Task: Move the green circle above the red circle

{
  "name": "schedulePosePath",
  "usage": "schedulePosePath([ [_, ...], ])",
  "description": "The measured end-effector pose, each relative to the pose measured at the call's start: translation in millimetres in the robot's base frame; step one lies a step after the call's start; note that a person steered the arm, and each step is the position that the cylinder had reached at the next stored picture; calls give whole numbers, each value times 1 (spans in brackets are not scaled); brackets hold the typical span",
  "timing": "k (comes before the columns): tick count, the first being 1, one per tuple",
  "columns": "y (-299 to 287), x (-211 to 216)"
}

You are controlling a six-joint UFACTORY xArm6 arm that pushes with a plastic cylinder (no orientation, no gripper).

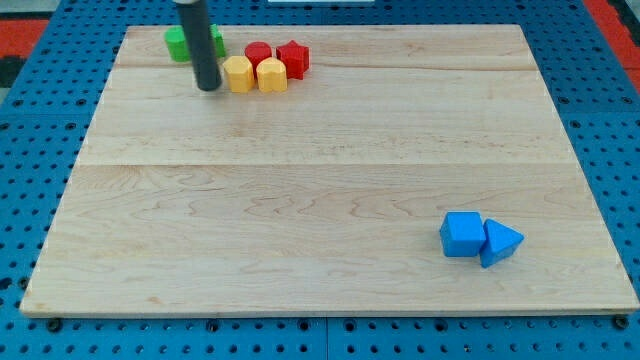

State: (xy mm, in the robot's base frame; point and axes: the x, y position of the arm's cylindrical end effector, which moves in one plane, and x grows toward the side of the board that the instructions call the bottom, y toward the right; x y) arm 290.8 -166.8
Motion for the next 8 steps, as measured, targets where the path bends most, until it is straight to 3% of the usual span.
schedulePosePath([
  [1, -45, -52],
  [4, -120, -83],
  [8, -54, -99],
])
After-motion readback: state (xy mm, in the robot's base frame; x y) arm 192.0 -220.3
